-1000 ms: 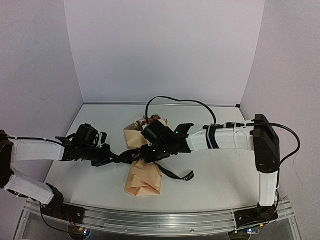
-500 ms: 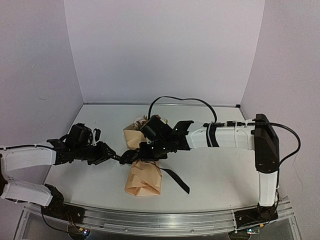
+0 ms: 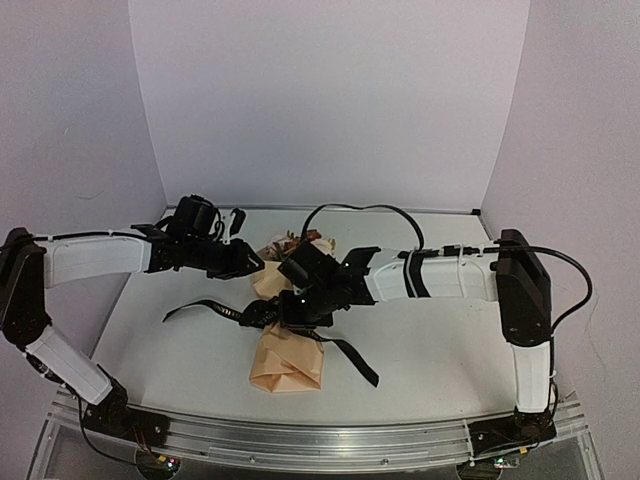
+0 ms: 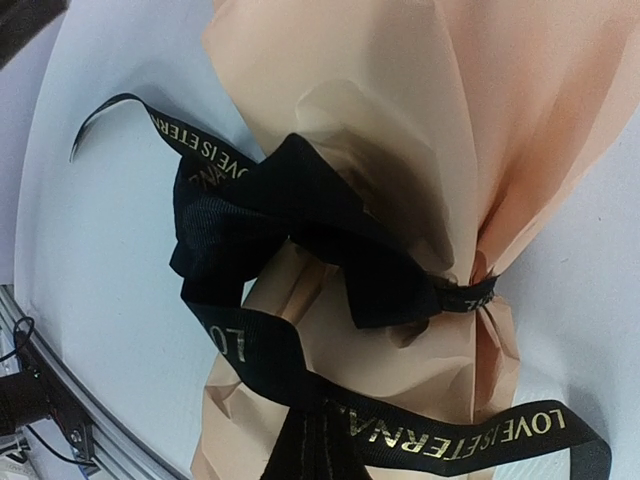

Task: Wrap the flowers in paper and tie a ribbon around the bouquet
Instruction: Cross the half-tied ribbon over the folded bouquet.

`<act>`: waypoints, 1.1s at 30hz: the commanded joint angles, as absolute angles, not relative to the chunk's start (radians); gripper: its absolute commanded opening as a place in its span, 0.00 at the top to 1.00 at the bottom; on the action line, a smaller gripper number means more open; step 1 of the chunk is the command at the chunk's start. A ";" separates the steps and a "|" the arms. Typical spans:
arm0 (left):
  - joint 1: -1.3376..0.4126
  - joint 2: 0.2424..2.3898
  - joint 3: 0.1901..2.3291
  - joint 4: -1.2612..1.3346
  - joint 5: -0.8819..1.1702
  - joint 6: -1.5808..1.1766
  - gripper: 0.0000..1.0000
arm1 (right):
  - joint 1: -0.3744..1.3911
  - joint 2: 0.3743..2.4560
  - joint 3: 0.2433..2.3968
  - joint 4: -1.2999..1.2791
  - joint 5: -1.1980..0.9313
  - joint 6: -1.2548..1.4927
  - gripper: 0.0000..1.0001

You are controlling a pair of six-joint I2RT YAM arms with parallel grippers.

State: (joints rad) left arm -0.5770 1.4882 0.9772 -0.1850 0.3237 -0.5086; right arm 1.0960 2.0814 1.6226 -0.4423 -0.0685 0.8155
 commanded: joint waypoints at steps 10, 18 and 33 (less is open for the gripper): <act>-0.631 1.619 1.065 -0.278 0.457 -0.344 0.59 | 1.050 2.087 1.583 -0.350 -0.114 0.946 1.00; -0.681 1.676 1.118 -0.354 0.350 -0.295 0.57 | 1.041 2.094 1.583 -0.340 -0.128 0.964 1.00; -0.718 1.726 1.171 -0.409 0.204 -0.268 0.61 | 1.037 2.098 1.579 -0.325 -0.132 0.985 1.00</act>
